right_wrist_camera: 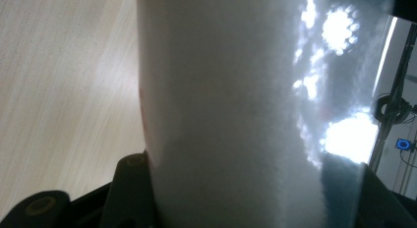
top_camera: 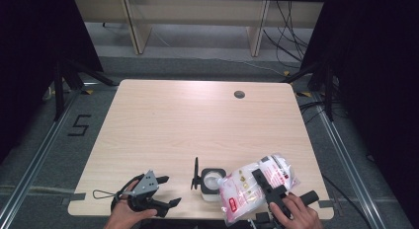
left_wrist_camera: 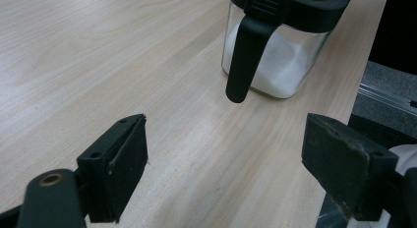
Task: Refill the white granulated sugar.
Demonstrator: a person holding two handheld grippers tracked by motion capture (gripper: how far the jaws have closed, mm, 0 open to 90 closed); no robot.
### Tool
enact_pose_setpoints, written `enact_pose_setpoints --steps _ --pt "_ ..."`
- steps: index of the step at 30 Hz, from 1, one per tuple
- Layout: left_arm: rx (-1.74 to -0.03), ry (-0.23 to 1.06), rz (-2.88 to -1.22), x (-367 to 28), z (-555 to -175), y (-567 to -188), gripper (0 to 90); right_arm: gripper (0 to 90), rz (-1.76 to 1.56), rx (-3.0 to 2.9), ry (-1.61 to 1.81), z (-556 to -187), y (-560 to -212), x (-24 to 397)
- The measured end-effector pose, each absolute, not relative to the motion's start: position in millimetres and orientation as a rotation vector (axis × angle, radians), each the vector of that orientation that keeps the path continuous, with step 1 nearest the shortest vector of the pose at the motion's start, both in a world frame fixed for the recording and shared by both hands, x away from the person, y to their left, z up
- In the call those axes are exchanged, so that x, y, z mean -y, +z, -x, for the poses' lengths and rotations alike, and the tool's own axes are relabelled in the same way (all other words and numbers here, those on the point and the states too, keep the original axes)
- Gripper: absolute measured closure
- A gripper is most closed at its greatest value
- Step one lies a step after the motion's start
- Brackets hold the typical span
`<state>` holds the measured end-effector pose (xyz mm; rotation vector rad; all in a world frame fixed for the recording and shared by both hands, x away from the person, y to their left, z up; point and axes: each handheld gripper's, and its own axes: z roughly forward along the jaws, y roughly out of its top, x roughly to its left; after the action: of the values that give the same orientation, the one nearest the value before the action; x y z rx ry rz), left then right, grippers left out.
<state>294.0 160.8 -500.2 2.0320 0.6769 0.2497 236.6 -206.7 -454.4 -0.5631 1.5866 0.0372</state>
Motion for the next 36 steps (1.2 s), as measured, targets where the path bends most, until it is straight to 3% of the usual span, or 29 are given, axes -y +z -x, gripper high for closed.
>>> enact_pose_setpoints --steps 36 --pt "-0.666 0.266 -2.054 -162.3 -294.3 -499.7 17.2 54.9 0.549 -1.59 0.054 -236.4 -452.4 207.3"
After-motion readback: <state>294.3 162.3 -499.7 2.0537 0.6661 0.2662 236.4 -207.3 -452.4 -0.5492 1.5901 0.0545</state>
